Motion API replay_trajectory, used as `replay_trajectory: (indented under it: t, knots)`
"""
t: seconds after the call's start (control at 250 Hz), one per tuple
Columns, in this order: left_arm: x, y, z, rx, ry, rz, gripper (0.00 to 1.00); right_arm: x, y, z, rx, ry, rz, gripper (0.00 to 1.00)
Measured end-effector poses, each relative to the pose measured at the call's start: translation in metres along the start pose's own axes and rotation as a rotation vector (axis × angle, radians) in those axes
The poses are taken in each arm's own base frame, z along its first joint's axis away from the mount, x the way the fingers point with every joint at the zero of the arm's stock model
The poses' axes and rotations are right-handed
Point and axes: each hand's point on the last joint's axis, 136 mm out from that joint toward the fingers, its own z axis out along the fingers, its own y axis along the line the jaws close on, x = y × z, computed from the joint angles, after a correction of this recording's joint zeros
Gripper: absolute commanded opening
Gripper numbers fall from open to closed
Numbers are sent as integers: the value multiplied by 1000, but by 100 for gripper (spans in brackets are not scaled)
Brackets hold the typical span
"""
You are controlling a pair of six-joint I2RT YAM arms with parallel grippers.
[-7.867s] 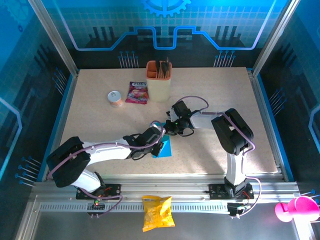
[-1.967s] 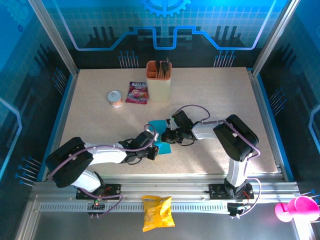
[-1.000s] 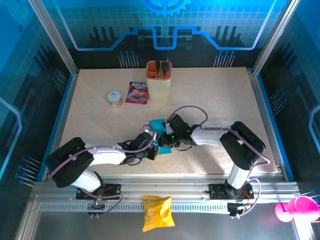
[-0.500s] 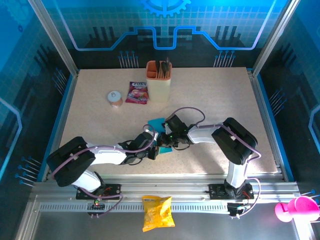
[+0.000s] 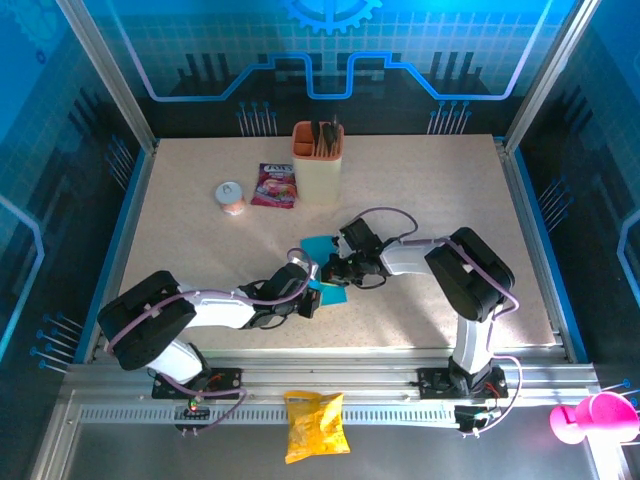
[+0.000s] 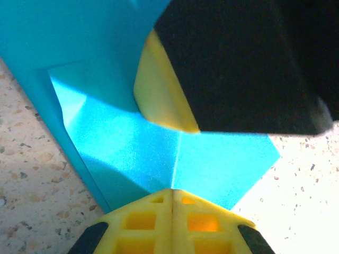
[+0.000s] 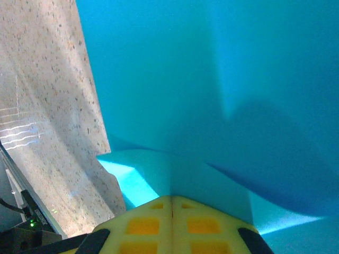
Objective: Fold a paper plane with a square sheet of paper (pick it up from the middle)
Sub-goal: Fold the triangle a second time at the center of the table.
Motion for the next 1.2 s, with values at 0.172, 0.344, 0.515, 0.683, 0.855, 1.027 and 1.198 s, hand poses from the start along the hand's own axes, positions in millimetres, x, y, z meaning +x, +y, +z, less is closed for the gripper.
replay_trajectory:
  t: [0.172, 0.344, 0.515, 0.683, 0.855, 1.027, 1.198]
  knots:
    - [0, 0, 0, 0, -1, 0, 0, -16, -10, -7, 10, -22, 17, 0]
    - [-1, 0, 1, 2, -3, 0, 0, -18, -14, -8, 5, -10, 21, 0]
    - [0, 0, 0, 3, -4, -4, 0, -18, -14, -8, -2, -4, 15, 0]
    - [5, 0, -3, 11, -10, -23, 0, -18, -15, -8, 1, -5, 15, 0]
    - [18, 1, -12, 18, -10, -48, 0, -18, -15, -8, 1, -6, 14, 0]
    - [33, 6, -28, 19, 0, -96, 0, -24, -17, -9, 0, -32, 8, 0]
    - [32, 4, -51, 35, -7, -123, 0, -28, -19, -10, -3, -49, 7, 0]
